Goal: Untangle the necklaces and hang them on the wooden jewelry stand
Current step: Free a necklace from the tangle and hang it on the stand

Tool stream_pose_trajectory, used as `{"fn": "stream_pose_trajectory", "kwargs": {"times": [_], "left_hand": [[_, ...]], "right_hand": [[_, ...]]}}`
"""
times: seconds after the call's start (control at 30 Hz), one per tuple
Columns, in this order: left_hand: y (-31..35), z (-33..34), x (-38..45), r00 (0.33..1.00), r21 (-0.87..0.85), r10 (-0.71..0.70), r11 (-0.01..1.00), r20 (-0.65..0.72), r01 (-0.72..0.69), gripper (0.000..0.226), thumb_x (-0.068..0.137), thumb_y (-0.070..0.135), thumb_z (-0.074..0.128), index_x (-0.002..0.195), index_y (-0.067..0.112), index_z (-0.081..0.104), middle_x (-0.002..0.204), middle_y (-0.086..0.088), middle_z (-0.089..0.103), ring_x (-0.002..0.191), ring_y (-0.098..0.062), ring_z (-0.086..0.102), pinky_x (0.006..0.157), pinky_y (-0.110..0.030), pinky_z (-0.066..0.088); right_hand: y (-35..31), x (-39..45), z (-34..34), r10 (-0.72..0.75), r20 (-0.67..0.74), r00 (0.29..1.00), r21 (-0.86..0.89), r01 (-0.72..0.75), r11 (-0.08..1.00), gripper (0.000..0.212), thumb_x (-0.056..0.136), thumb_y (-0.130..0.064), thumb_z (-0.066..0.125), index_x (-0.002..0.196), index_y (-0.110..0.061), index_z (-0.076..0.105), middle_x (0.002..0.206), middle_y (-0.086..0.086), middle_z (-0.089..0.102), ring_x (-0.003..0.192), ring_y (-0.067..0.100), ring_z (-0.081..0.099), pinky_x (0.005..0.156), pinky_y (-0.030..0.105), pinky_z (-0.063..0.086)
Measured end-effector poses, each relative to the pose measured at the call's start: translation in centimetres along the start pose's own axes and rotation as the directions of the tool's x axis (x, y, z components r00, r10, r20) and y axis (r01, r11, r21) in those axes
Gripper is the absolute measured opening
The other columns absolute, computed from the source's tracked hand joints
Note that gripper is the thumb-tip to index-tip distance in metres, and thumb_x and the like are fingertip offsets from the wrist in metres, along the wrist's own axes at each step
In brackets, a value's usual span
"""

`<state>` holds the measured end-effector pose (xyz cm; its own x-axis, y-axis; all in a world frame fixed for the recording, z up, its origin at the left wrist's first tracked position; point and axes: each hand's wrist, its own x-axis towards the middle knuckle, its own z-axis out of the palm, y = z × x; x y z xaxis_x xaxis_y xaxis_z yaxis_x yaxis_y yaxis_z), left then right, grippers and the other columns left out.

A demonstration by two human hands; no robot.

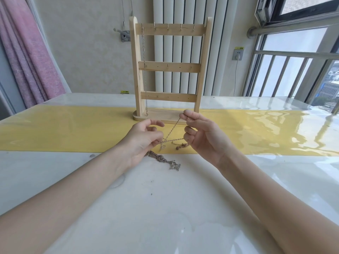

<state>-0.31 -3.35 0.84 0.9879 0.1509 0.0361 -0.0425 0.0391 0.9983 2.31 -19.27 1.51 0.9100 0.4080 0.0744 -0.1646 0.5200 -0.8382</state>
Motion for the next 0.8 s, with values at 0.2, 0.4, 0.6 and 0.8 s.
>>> {"fn": "stream_pose_trajectory", "kwargs": {"times": [0.2, 0.4, 0.6, 0.8], "left_hand": [[-0.3, 0.5, 0.1, 0.999, 0.095, 0.035, 0.995, -0.016, -0.033, 0.031, 0.082, -0.017, 0.050, 0.081, 0.014, 0.057, 0.063, 0.000, 0.030, 0.048, -0.009, 0.034, 0.047, -0.012, 0.039], [0.4, 0.1, 0.5, 0.990, -0.248, -0.121, 0.964, -0.076, 0.099, 0.016, 0.093, 0.012, 0.054, 0.078, 0.010, 0.054, 0.062, 0.002, 0.030, 0.032, -0.003, 0.024, 0.034, -0.015, 0.030], [1.0, -0.8, 0.8, 0.973, -0.300, -0.229, 0.929, -0.008, 0.217, 0.036, 0.094, 0.042, 0.045, 0.078, 0.011, 0.055, 0.053, 0.005, 0.036, 0.033, -0.006, 0.022, 0.032, -0.013, 0.022], [1.2, -0.4, 0.5, 0.981, -0.265, -0.182, 0.945, 0.067, 0.194, 0.023, 0.095, 0.024, 0.047, 0.083, 0.010, 0.059, 0.060, 0.004, 0.040, 0.035, -0.004, 0.026, 0.033, -0.013, 0.024]], "right_hand": [[-0.1, -0.2, 0.4, -0.033, 0.021, 0.999, -0.081, 0.034, 0.996, 0.035, 0.090, 0.011, 0.042, 0.106, -0.014, 0.060, 0.090, -0.004, 0.069, 0.042, 0.006, 0.028, 0.038, 0.015, 0.025], [-0.5, 0.0, -0.2, -0.093, -0.031, 0.995, -0.101, 0.089, 0.991, 0.043, 0.087, 0.017, 0.033, 0.102, -0.009, 0.063, 0.099, -0.003, 0.070, 0.039, 0.004, 0.023, 0.037, 0.014, 0.018], [-0.6, 0.2, -1.2, -0.134, -0.121, 0.984, -0.179, 0.111, 0.978, 0.042, 0.086, 0.017, 0.037, 0.105, -0.010, 0.064, 0.102, -0.001, 0.070, 0.040, 0.005, 0.022, 0.037, 0.014, 0.020], [0.5, 0.2, -1.5, -0.169, -0.115, 0.979, -0.639, 0.058, 0.767, 0.036, 0.086, 0.014, 0.038, 0.089, -0.012, 0.064, 0.087, -0.001, 0.066, 0.040, 0.008, 0.030, 0.040, 0.016, 0.026]]}}
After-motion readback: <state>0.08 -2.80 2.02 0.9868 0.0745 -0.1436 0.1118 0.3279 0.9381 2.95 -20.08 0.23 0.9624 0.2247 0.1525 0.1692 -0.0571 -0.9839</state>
